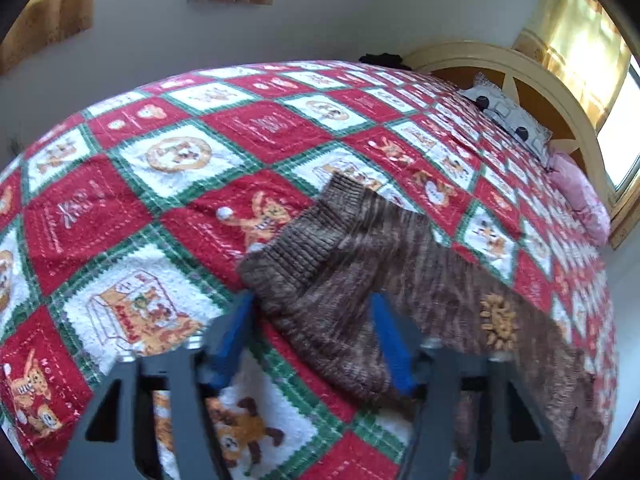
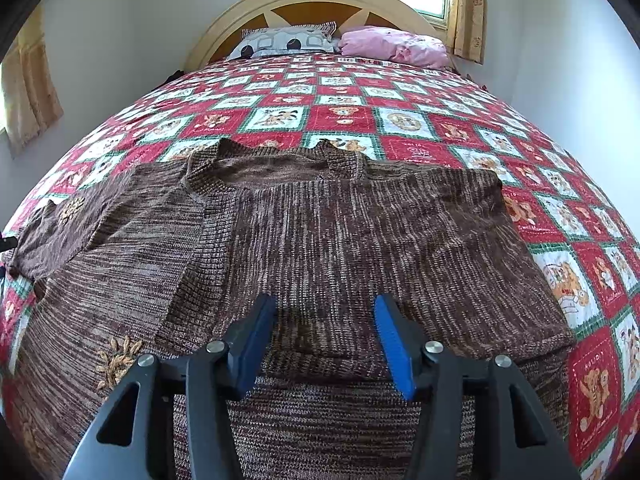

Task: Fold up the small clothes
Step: 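Grasp the other sleeve cuff with the left gripper, then fold the held sleeve across the sweater body and release with left gripper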

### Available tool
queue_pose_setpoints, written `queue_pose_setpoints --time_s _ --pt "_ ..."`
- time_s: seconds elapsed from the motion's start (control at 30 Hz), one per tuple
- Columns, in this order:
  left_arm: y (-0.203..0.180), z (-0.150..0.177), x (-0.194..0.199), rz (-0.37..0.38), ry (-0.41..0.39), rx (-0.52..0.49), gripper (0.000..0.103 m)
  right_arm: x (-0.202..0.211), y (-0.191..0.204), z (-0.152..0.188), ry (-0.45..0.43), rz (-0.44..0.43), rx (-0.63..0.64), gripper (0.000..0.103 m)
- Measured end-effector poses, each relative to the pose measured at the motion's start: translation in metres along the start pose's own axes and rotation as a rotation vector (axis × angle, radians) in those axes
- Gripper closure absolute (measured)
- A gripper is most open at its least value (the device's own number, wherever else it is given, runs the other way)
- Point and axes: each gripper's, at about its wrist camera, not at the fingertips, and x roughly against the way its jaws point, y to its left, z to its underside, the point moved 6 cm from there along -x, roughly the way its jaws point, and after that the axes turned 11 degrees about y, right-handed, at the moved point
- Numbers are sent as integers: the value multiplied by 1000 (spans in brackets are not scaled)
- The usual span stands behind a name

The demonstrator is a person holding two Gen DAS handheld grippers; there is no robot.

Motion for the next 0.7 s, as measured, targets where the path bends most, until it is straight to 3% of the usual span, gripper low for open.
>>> queue_pose_setpoints --time_s 0.1,0.33,0.4,0.53,0.7 --pt "8 -4 -2 -5 -9 20 82 0 0 0 0 -3 -1 48" --pt "-5 -15 3 -6 -2 -16 92 0 -1 0 -2 -18 -12 48" --pt "-26 -18 12 -6 -31 -67 93 1 -2 0 -5 -28 -18 48" --pt "-93 -6 49 63 -113 -232 93 1 -4 0 -8 -49 -33 48" --pt "-192 59 87 212 -137 -489 93 1 -6 0 -11 -68 -47 48"
